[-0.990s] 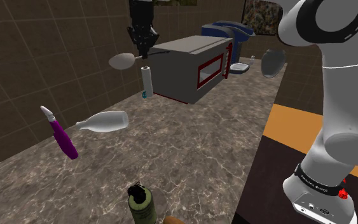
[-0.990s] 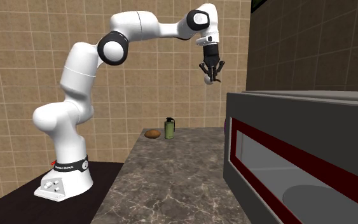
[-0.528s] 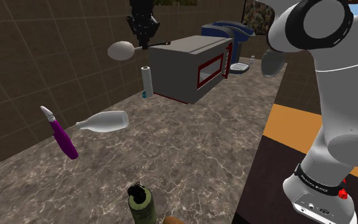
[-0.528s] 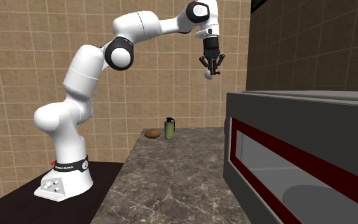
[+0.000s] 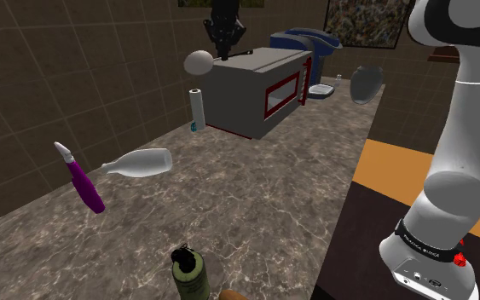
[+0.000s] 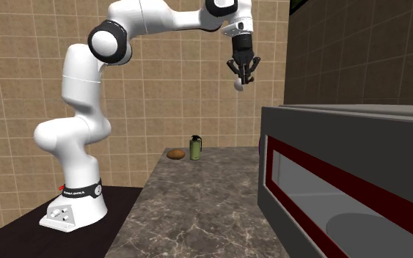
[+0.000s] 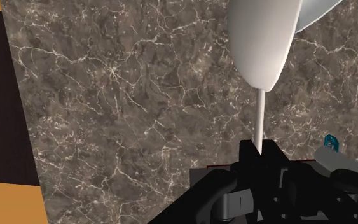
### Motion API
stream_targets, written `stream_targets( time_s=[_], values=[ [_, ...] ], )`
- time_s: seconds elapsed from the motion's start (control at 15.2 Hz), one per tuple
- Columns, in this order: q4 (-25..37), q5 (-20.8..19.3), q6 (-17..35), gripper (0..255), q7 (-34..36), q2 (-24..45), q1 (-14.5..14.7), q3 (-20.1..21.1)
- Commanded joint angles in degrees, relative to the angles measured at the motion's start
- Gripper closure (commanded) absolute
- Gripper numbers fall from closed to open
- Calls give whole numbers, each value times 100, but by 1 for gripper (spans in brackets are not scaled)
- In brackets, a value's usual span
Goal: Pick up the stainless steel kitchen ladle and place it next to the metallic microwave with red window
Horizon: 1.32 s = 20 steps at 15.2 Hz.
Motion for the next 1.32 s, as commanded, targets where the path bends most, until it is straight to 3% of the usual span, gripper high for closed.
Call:
stream_targets(
  time_s=[0.0, 0.59, 1.25],
  values=[
    [-365, 209, 115, 255, -329, -287, -312, -89],
    [-1176, 765, 278, 255, -1704, -1000, -1254, -651],
    [-1208, 971, 189, 255, -3092, -1061, -2013, -1306]
  ],
)
